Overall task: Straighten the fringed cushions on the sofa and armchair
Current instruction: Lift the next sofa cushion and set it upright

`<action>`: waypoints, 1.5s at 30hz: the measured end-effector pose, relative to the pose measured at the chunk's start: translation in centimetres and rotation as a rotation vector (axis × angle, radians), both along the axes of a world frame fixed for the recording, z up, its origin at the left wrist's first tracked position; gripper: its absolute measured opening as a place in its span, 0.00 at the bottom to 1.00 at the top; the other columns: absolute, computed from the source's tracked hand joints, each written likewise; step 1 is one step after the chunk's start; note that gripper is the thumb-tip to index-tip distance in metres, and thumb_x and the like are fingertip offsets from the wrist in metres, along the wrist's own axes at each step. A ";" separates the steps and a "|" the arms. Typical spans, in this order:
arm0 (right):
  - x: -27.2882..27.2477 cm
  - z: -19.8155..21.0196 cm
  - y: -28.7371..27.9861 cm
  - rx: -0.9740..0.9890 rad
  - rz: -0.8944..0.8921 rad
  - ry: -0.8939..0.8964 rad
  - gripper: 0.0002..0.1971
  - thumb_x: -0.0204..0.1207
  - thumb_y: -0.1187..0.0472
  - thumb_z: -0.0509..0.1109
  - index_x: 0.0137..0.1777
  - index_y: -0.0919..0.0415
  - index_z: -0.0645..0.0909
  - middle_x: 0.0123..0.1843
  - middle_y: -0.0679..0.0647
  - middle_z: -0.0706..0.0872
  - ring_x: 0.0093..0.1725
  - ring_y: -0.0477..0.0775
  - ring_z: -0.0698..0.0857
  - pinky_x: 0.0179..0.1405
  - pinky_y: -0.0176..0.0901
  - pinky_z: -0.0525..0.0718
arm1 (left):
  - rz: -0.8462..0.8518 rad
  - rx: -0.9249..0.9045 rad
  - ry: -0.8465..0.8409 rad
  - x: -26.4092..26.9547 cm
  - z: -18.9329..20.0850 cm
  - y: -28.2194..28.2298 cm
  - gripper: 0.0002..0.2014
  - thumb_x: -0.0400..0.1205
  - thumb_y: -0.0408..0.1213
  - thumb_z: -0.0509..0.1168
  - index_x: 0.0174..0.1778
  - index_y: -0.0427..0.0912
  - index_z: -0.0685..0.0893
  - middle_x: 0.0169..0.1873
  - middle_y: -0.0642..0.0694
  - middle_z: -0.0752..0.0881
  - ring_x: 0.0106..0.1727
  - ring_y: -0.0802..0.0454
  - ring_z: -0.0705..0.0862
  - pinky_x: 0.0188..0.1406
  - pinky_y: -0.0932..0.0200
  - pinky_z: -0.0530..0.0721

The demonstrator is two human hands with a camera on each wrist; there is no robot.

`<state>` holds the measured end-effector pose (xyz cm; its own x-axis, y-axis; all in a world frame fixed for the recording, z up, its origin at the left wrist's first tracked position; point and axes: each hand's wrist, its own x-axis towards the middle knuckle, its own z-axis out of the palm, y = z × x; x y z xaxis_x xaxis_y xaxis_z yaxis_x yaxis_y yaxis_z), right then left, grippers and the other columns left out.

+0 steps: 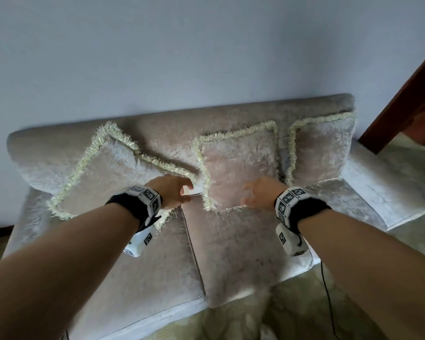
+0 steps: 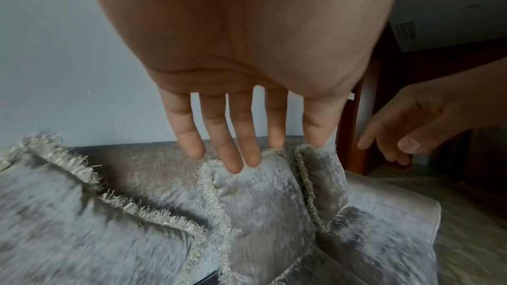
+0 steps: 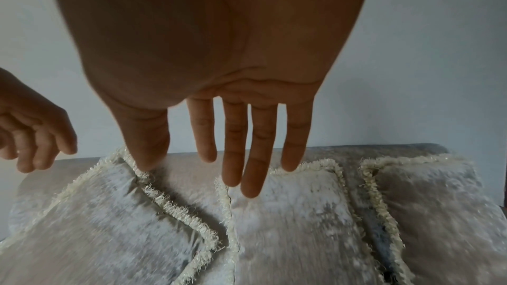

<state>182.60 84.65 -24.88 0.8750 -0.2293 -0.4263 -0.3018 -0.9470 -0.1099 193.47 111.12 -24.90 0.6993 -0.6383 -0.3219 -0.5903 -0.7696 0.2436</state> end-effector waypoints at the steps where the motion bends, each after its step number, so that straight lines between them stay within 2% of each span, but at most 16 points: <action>1: -0.1 0.2 -1.0 0.012 0.005 -0.017 0.29 0.76 0.39 0.69 0.75 0.48 0.77 0.63 0.55 0.87 0.67 0.58 0.83 0.70 0.54 0.80 | 0.006 0.008 -0.015 -0.1 0.3 -0.9 0.20 0.82 0.59 0.65 0.70 0.62 0.79 0.59 0.56 0.88 0.64 0.51 0.83 0.66 0.47 0.80; 5: -1.2 1.1 -6.4 0.027 0.041 -0.050 0.28 0.78 0.38 0.67 0.76 0.47 0.74 0.69 0.51 0.84 0.67 0.57 0.82 0.71 0.55 0.79 | 0.032 0.006 -0.025 -0.6 1.5 -6.7 0.21 0.83 0.58 0.65 0.71 0.60 0.79 0.61 0.57 0.88 0.62 0.52 0.85 0.67 0.48 0.81; 8: -2.2 1.3 -11.5 0.024 0.078 -0.045 0.28 0.80 0.40 0.66 0.78 0.48 0.72 0.69 0.52 0.84 0.66 0.57 0.83 0.70 0.54 0.80 | 0.034 -0.022 -0.029 -1.7 1.5 -12.6 0.21 0.82 0.60 0.64 0.70 0.61 0.79 0.62 0.57 0.88 0.60 0.53 0.86 0.68 0.45 0.82; 11: -2.7 1.5 -17.1 0.009 0.112 -0.056 0.29 0.80 0.39 0.66 0.78 0.48 0.72 0.66 0.53 0.86 0.65 0.58 0.84 0.65 0.50 0.81 | 0.024 0.005 -0.038 -3.3 1.3 -18.8 0.20 0.83 0.59 0.64 0.71 0.63 0.78 0.59 0.59 0.88 0.63 0.53 0.84 0.68 0.44 0.81; 14: -3.4 1.6 -22.9 0.004 0.119 -0.031 0.29 0.81 0.40 0.65 0.80 0.49 0.71 0.70 0.54 0.84 0.67 0.59 0.83 0.65 0.50 0.80 | -0.009 0.037 -0.062 -4.5 1.1 -25.0 0.21 0.83 0.60 0.62 0.72 0.64 0.76 0.60 0.60 0.87 0.66 0.53 0.81 0.67 0.44 0.80; 22: -1.0 0.2 -30.6 0.050 0.203 -0.026 0.28 0.81 0.40 0.66 0.78 0.50 0.74 0.70 0.57 0.84 0.61 0.58 0.86 0.59 0.50 0.83 | 0.049 0.054 -0.028 -3.5 -0.3 -31.0 0.20 0.82 0.60 0.63 0.71 0.65 0.76 0.57 0.60 0.88 0.64 0.52 0.83 0.65 0.43 0.81; 27: 2.9 -2.0 -31.7 0.124 0.234 -0.010 0.31 0.82 0.41 0.67 0.81 0.55 0.72 0.73 0.56 0.83 0.69 0.57 0.83 0.66 0.48 0.79 | 0.082 0.079 0.011 -0.4 -2.1 -31.9 0.21 0.84 0.58 0.63 0.73 0.62 0.77 0.59 0.58 0.89 0.63 0.52 0.83 0.66 0.44 0.81; 30: 6.1 -3.9 -32.3 0.135 0.256 -0.007 0.32 0.81 0.39 0.67 0.81 0.54 0.72 0.71 0.55 0.85 0.66 0.57 0.85 0.64 0.48 0.80 | 0.107 0.075 0.032 2.7 -4.4 -32.2 0.21 0.84 0.59 0.62 0.73 0.63 0.76 0.59 0.59 0.88 0.62 0.53 0.84 0.66 0.45 0.81; 34: 11.0 -7.5 -34.0 0.153 0.221 -0.071 0.31 0.82 0.39 0.66 0.81 0.52 0.70 0.67 0.54 0.87 0.61 0.55 0.87 0.60 0.48 0.84 | 0.191 -0.002 0.082 8.4 -9.6 -32.4 0.21 0.83 0.62 0.61 0.72 0.65 0.75 0.59 0.57 0.88 0.58 0.53 0.85 0.64 0.44 0.83; 37: 14.2 -11.7 -35.5 0.188 0.166 -0.126 0.34 0.81 0.38 0.65 0.84 0.52 0.66 0.73 0.55 0.83 0.66 0.55 0.85 0.63 0.50 0.82 | 0.325 -0.107 0.096 12.0 -14.9 -32.0 0.23 0.83 0.63 0.61 0.73 0.66 0.72 0.61 0.54 0.86 0.58 0.51 0.85 0.62 0.43 0.84; 41: 16.9 -18.3 -36.8 0.247 0.071 -0.161 0.38 0.78 0.31 0.62 0.85 0.44 0.61 0.80 0.54 0.75 0.76 0.55 0.76 0.72 0.55 0.77 | 0.517 -0.211 0.079 14.0 -21.5 -30.6 0.27 0.79 0.68 0.59 0.75 0.69 0.67 0.66 0.48 0.81 0.58 0.45 0.86 0.59 0.39 0.86; 43: 18.1 -21.2 -37.1 0.275 0.010 -0.211 0.39 0.76 0.29 0.62 0.85 0.40 0.59 0.79 0.56 0.74 0.76 0.58 0.75 0.71 0.54 0.77 | 0.568 -0.223 0.067 14.9 -24.2 -30.0 0.29 0.78 0.69 0.59 0.77 0.69 0.67 0.71 0.44 0.76 0.60 0.41 0.85 0.59 0.37 0.86; 45: 19.4 -23.8 -37.1 0.288 -0.026 -0.275 0.39 0.77 0.31 0.64 0.86 0.39 0.59 0.75 0.57 0.75 0.73 0.58 0.76 0.64 0.48 0.76 | 0.633 -0.253 0.044 16.2 -26.5 -29.4 0.31 0.78 0.68 0.62 0.77 0.67 0.69 0.75 0.43 0.72 0.61 0.40 0.85 0.58 0.36 0.86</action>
